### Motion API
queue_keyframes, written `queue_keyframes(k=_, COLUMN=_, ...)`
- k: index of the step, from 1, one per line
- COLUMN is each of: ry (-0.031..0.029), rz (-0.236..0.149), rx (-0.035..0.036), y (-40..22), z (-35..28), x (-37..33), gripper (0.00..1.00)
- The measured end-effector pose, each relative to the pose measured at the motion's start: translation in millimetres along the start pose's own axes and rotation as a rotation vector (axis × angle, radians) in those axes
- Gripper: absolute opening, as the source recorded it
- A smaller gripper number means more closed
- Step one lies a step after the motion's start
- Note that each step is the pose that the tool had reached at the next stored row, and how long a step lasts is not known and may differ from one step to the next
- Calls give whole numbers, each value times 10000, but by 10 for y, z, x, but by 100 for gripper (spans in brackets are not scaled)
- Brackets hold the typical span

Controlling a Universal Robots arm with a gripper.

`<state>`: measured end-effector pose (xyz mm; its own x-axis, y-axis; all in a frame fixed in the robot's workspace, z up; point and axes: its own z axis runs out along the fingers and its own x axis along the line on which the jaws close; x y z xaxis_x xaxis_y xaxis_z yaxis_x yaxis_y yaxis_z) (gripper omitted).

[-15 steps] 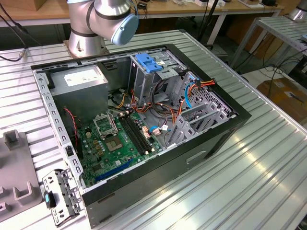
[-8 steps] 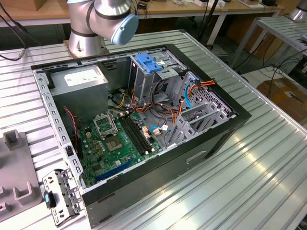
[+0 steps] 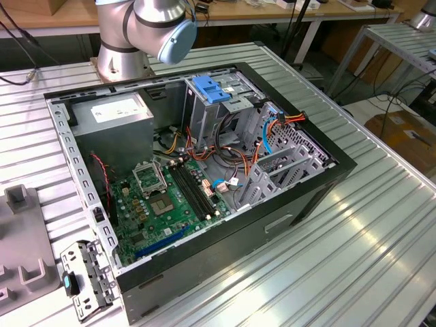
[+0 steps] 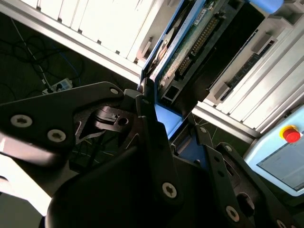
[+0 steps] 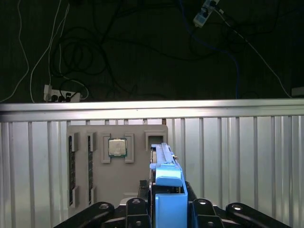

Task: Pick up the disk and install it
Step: 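Pick up the disk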

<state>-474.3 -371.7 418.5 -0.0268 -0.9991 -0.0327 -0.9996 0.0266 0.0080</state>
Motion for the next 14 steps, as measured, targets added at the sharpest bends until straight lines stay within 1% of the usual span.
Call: queue_keyframes(k=14, ry=0, rz=0, rx=1, y=1, z=-61, x=-2, gripper=37)
